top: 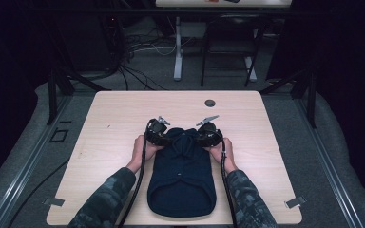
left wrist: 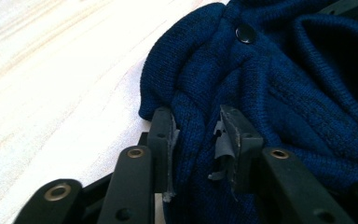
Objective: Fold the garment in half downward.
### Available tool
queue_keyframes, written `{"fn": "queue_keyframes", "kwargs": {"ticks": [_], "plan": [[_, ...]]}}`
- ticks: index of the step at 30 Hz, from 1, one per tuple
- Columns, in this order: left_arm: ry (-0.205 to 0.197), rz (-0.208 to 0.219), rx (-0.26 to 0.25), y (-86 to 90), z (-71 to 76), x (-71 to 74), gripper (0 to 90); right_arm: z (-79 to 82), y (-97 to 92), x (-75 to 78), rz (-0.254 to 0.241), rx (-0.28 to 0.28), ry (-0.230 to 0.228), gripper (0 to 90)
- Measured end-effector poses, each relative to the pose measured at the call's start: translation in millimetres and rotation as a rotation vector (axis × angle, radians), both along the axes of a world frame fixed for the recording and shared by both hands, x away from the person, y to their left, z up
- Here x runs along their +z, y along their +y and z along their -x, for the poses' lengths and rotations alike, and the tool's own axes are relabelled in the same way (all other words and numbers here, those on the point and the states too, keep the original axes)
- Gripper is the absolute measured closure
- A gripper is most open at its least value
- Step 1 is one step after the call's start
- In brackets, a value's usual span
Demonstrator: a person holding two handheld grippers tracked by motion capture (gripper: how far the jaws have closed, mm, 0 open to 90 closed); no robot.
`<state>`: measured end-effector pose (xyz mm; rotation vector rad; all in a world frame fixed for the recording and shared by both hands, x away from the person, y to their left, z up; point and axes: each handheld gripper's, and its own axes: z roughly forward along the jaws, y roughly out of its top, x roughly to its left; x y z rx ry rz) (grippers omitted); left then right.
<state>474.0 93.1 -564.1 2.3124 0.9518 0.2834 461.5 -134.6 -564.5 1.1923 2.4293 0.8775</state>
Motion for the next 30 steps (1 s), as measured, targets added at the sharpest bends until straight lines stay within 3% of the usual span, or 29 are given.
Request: {"fn": "queue_keyframes", "kwargs": {"ticks": [2, 5, 18, 23, 30], "plan": [[-0.024, -0.006, 0.010, -1.5, 2.0, -0.1, 70.4, 1.4, 0.0, 1.7, 0.019, 0.011, -0.009, 73.0], [-0.031, -0.006, 0.014, -2.2, 3.0, 0.5, 71.2, 2.6, 0.6, 2.5, 0.020, 0.017, -0.016, 73.5], [-0.088, -0.022, -0.010, -5.6, 10.7, 12.5, 72.7, 14.5, 4.2, 16.3, 0.107, 0.051, -0.092, 75.3], [-0.119, -0.036, -0.012, -6.8, 15.5, 19.9, 72.8, 19.1, 3.4, 22.8, 0.109, 0.055, -0.118, 75.3], [-0.157, -0.016, -0.023, -5.9, 20.8, 30.6, 73.0, 28.1, 1.3, 36.3, 0.099, 0.065, -0.174, 75.5]]}}
